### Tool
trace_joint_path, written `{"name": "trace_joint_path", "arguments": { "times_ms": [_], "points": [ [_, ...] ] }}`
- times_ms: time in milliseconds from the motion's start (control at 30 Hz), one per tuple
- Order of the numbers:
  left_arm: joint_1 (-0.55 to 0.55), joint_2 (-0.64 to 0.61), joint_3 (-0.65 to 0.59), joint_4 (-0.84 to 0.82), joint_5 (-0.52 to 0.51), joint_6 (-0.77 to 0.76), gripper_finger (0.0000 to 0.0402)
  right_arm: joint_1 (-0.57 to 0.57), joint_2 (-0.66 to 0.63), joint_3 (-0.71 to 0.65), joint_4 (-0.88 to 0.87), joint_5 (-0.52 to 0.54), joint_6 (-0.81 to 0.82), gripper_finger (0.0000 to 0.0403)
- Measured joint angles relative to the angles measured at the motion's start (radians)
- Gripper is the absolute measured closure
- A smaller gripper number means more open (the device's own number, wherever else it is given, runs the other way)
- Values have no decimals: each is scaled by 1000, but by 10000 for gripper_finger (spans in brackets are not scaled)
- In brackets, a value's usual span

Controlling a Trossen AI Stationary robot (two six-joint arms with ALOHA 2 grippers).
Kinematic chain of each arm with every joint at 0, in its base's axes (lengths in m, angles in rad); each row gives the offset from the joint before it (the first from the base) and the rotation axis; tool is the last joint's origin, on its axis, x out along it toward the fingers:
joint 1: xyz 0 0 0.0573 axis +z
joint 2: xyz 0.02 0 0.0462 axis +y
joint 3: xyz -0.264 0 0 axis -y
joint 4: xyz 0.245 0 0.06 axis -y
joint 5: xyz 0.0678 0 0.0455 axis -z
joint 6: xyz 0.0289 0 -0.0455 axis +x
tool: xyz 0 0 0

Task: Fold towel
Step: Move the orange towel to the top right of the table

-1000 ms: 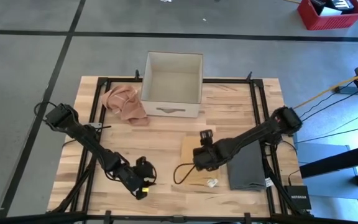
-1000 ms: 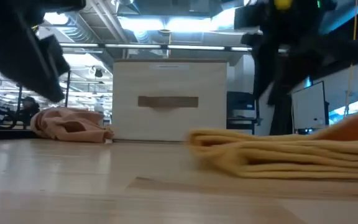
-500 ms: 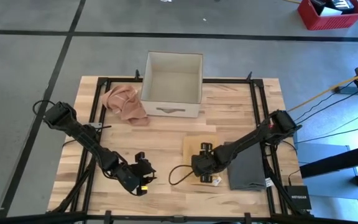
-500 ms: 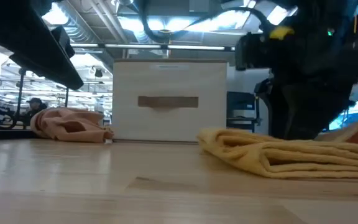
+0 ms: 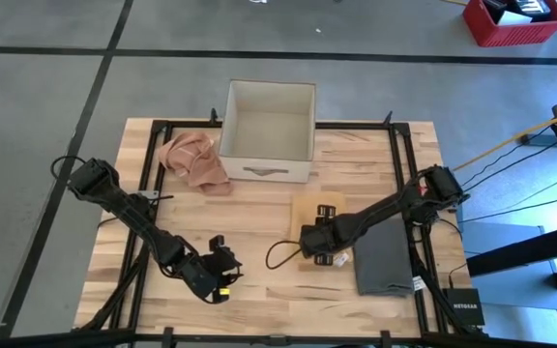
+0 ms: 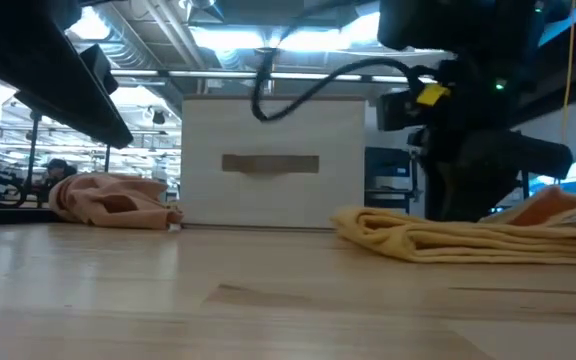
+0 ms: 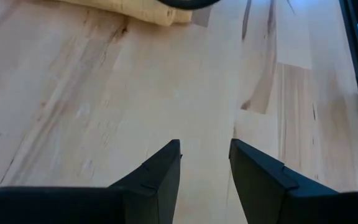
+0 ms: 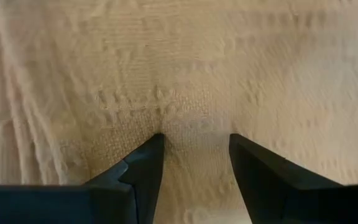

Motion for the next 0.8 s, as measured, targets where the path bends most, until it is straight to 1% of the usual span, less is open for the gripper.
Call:
{"name": "trace_joint_path", "arguments": {
  "times_ms": [233,300,367,533,600,733,800],
  "points": [
    [-6,0,0,2,-14,-5,270,-16,3,-3,-155,88,39,215],
    [-5,0,0,2,-14,-8,270,-32,3,-3,-201,76,89,215],
    [-5,0,0,2,-15,-10,270,-36,3,-5,-222,71,98,215],
    [-5,0,0,3,-16,-10,270,-49,3,-43,-222,196,33,215],
    [-5,0,0,5,-16,-10,270,-75,2,-68,-222,242,10,215],
    [-5,1,0,5,-17,-7,270,-121,4,-115,-221,368,-40,215],
    [-5,1,0,4,-18,-7,270,-139,5,-116,-222,402,-46,215]
  ]
}}
